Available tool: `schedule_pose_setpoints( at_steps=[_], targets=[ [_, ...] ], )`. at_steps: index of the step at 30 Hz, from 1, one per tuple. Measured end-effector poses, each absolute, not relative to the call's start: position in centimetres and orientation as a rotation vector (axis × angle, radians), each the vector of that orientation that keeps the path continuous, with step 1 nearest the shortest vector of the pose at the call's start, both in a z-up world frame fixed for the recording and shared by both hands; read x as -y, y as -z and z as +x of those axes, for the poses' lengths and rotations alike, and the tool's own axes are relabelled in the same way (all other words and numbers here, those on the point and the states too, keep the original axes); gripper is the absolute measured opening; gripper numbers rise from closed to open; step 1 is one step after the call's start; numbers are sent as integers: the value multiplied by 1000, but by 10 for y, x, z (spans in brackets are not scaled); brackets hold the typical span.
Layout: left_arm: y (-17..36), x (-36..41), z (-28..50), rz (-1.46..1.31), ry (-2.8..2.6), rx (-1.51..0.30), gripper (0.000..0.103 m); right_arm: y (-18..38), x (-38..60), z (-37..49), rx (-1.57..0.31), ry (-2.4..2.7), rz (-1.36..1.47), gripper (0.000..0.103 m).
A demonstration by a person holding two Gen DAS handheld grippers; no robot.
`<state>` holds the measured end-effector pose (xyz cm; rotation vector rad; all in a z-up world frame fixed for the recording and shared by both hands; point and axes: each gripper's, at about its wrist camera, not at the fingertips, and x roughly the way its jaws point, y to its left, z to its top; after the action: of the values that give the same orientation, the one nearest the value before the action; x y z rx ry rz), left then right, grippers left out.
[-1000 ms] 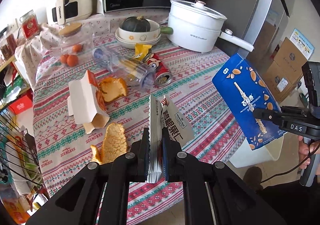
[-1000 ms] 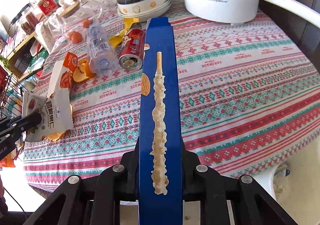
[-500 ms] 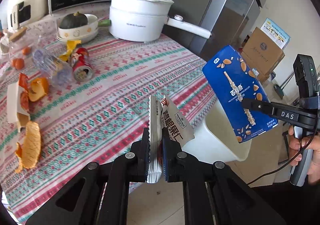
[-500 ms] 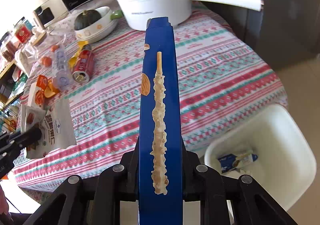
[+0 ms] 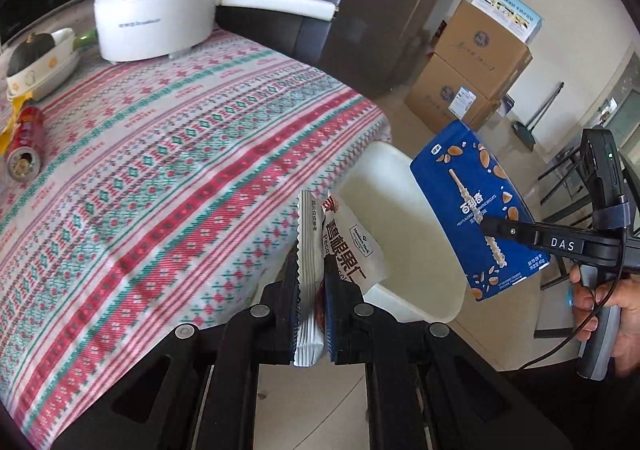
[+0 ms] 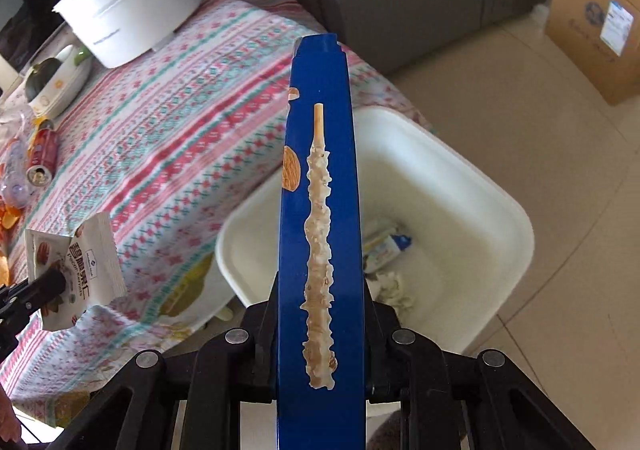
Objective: Collect trash
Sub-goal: 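Carry the blue box with the right tool over the white bin and release it, then drop the silver wrapper into the bin by opening the left tool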
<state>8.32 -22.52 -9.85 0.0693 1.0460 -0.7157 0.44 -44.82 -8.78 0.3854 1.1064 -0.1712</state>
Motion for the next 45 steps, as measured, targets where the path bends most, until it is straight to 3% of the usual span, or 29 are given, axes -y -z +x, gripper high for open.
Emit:
schedule_pose_setpoints(
  at_steps=[8,17,19,21,24,28,40,43,45],
  targets=[
    [135,293,86,140,782,-1076,11,107,483,-17,-1156,240,434,25],
    [161,314,101,164,803,-1103,15,116,494,-21,-1173,263,431,25],
    [158,311,103,186,775,-1106,30,118,496,-22,-1179,270,431,25],
    [150,302,102,193,751,-1085,69,120,498,-22,-1185,279,427,25],
    [134,286,100,199,713,-1059,83,121,498,-20,-1193,289,423,25],
    [116,263,97,209,664,-1036,89,123,491,-14,-1202,289,405,25],
    [80,199,89,192,588,-1014,92,141,464,20,-1269,310,394,26],
    [75,188,86,208,564,-1000,92,141,459,25,-1267,321,401,29],
    [73,181,86,205,551,-998,93,138,456,28,-1254,321,413,42]
  ],
)
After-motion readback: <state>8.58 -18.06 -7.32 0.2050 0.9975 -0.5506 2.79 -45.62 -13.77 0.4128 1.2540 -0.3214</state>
